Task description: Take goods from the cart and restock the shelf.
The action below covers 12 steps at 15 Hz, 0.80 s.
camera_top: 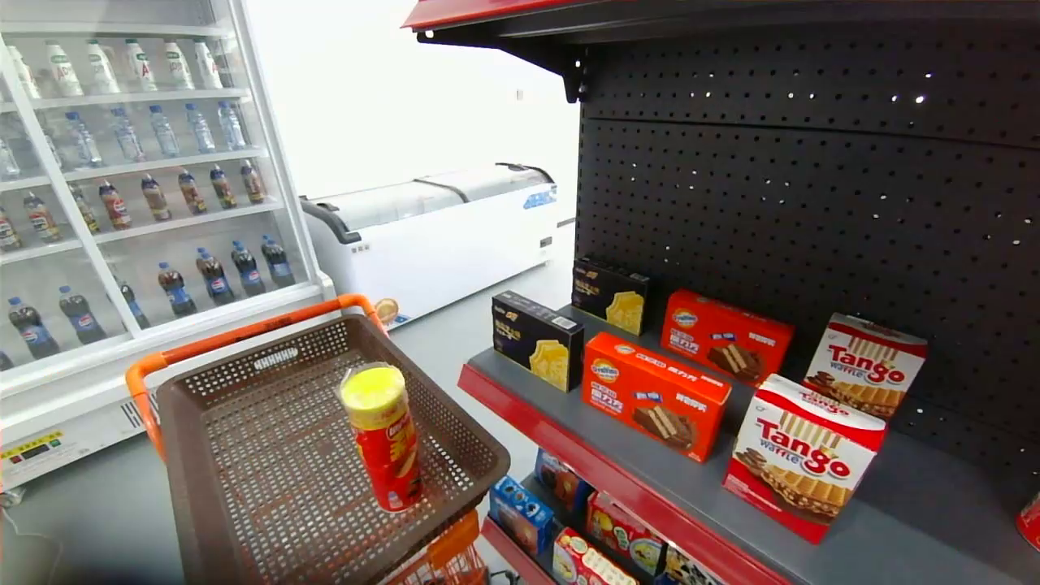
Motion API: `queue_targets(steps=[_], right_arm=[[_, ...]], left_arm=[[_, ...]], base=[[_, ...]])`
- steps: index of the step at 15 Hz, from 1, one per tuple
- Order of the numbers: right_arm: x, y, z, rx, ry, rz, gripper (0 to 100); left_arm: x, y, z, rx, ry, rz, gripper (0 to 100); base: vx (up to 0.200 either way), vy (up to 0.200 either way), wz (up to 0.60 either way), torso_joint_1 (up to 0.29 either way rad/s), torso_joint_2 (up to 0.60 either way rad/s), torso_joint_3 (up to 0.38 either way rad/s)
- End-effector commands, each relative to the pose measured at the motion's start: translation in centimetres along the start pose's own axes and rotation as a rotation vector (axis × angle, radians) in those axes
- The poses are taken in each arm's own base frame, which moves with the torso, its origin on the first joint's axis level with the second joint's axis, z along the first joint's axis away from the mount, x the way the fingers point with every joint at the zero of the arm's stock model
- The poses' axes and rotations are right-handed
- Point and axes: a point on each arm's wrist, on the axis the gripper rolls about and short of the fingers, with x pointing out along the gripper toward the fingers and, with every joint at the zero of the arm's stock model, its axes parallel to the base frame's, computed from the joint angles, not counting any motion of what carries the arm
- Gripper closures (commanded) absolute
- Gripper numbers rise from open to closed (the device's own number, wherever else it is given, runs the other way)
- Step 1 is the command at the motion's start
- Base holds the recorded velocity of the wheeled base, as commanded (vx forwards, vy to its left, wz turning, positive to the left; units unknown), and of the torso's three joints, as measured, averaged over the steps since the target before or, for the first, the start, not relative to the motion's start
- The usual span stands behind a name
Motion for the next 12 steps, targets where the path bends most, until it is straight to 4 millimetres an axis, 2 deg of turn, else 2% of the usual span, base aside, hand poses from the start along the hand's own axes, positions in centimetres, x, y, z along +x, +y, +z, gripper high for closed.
queue_targets(steps=[1,3,8,9,11,12], right_arm=[[0.0,0.0,0.0,0.0,0.001,0.0,0],[0.0,0.0,0.0,0.0,0.001,0.0,0],[0.0,0.0,0.0,0.001,0.001,0.0,0],[0.0,0.0,0.0,0.0,0.001,0.0,0],[0.0,0.0,0.0,0.0,0.001,0.0,0],[0.0,0.0,0.0,0.0,0.001,0.0,0]], left_arm=[[-0.3,0.1,2.8,0.005,0.011,-0.012,0],[0.7,0.2,4.1,0.003,0.075,-0.003,0],[5.3,0.7,5.8,0.027,0.324,0.048,0],[7.2,0.6,6.6,0.022,0.359,-0.011,0],[9.6,0.5,6.7,0.016,0.426,-0.056,0],[11.0,0.3,6.6,0.003,0.461,-0.146,0]], base=[[0.0,0.0,0.0,0.0,0.0,0.0],[0.0,0.0,0.0,0.0,0.0,0.0],[0.0,0.0,0.0,0.0,0.0,0.0],[0.0,0.0,0.0,0.0,0.0,0.0],[0.0,0.0,0.0,0.0,0.0,0.0],[0.0,0.0,0.0,0.0,0.0,0.0]])
